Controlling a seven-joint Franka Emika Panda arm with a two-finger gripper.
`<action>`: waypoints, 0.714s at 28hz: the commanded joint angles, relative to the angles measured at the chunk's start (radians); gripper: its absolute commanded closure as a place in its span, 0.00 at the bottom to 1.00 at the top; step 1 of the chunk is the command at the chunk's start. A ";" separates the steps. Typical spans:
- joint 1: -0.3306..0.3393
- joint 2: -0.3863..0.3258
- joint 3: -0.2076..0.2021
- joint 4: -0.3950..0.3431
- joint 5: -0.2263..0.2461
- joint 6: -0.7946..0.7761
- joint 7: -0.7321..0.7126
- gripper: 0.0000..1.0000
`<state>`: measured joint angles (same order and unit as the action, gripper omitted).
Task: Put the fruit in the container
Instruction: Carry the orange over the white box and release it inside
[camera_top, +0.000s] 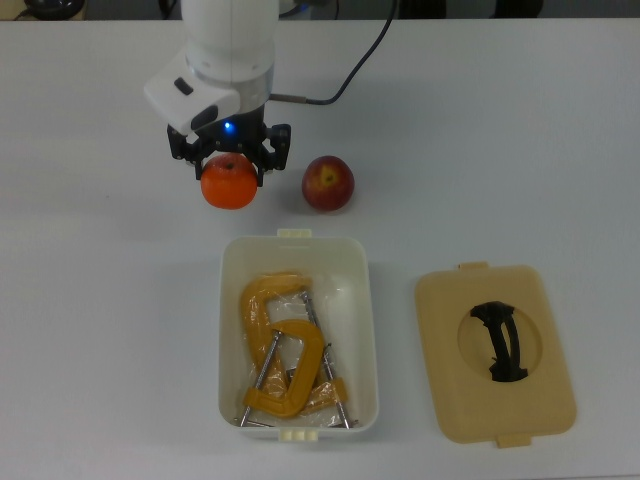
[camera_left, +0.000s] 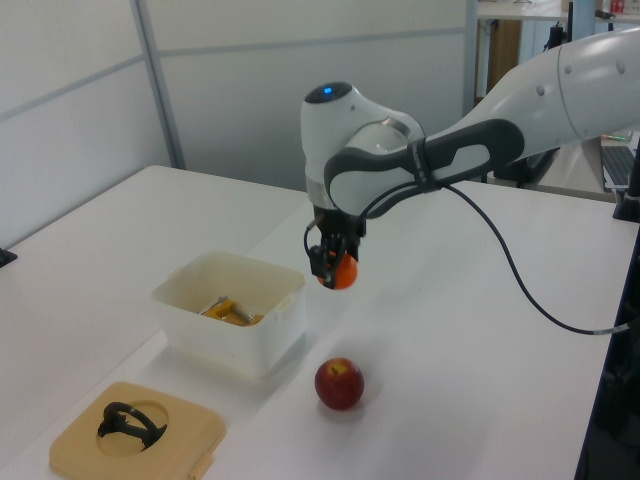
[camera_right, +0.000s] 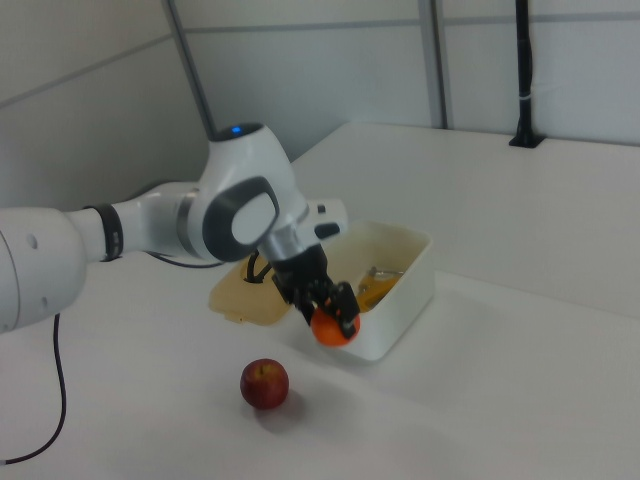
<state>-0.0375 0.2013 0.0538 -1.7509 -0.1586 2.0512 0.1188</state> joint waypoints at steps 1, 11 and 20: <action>0.004 0.023 0.023 0.048 -0.070 0.104 0.004 0.64; 0.013 0.113 0.034 0.047 -0.171 0.435 0.016 0.55; 0.019 0.132 0.035 0.047 -0.157 0.443 0.168 0.00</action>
<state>-0.0327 0.3389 0.0921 -1.7201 -0.3047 2.4895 0.1655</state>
